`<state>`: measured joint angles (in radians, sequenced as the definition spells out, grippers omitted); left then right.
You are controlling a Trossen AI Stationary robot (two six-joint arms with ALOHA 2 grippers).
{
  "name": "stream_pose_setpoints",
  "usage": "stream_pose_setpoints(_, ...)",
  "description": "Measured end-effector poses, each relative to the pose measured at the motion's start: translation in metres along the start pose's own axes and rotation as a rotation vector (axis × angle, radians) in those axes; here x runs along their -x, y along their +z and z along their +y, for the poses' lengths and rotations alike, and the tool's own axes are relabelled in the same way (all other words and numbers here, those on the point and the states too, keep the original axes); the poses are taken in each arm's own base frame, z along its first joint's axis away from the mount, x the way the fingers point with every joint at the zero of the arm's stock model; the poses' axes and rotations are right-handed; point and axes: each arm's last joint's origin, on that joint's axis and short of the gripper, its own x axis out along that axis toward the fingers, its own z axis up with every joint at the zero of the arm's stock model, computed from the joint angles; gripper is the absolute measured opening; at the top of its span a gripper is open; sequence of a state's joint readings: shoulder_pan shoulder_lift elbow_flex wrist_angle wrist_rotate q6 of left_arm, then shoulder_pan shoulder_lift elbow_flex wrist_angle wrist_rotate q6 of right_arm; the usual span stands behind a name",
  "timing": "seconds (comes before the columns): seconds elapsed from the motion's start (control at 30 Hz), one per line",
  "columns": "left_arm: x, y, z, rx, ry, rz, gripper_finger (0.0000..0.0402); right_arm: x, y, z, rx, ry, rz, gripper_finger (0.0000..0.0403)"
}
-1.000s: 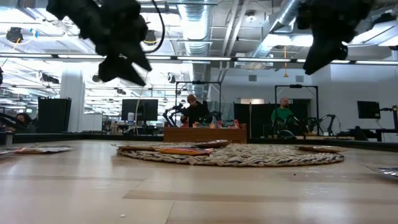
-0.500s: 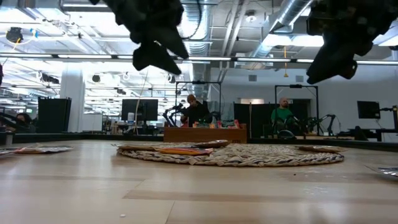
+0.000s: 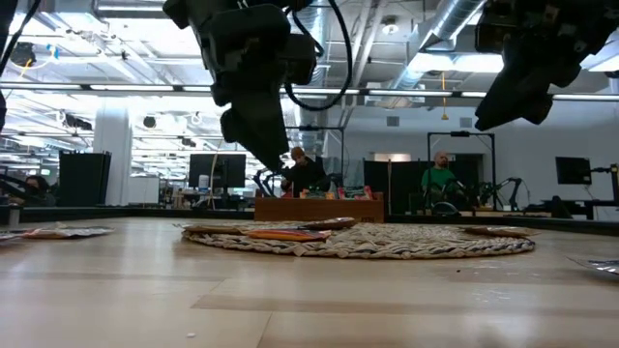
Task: Pick & Place Tea
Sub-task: Put the orange tea bag into the middle section of the wooden organizer
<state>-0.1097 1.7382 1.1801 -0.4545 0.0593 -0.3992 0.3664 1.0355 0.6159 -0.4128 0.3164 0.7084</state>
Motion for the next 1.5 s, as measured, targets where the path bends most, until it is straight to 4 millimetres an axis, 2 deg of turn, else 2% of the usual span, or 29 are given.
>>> stream_pose_setpoints(0.23,0.000,0.001,0.000,-0.118,-0.011,-0.007,0.0223,0.000,0.001,0.001,0.033,0.005,-0.006,0.0108)
stream_pose_setpoints(0.43,-0.019,0.004,0.008,-0.106,-0.026,-0.007,0.0223,0.000,0.001,0.001,0.033,0.008,-0.007,0.0108)
stream_pose_setpoints(0.57,-0.034,0.006,0.015,-0.083,-0.040,0.058,0.0223,0.000,0.001,0.001,0.033,0.007,-0.006,0.0108)
stream_pose_setpoints(0.8,-0.042,0.014,0.012,-0.139,-0.041,0.080,0.0223,0.000,0.000,0.000,0.037,0.005,-0.004,0.0108)
stream_pose_setpoints(0.97,-0.044,0.007,0.014,-0.161,0.029,0.151,0.0223,0.000,0.000,0.000,0.048,0.004,-0.003,0.0108)
stream_pose_setpoints(1.1,-0.045,0.006,0.012,-0.181,0.086,0.135,0.0223,0.000,0.001,0.001,0.051,0.007,-0.007,0.0108)
stream_pose_setpoints(1.5,-0.059,-0.003,0.004,-0.209,0.098,0.171,0.0223,0.000,0.001,0.001,0.052,0.007,-0.007,0.0108)
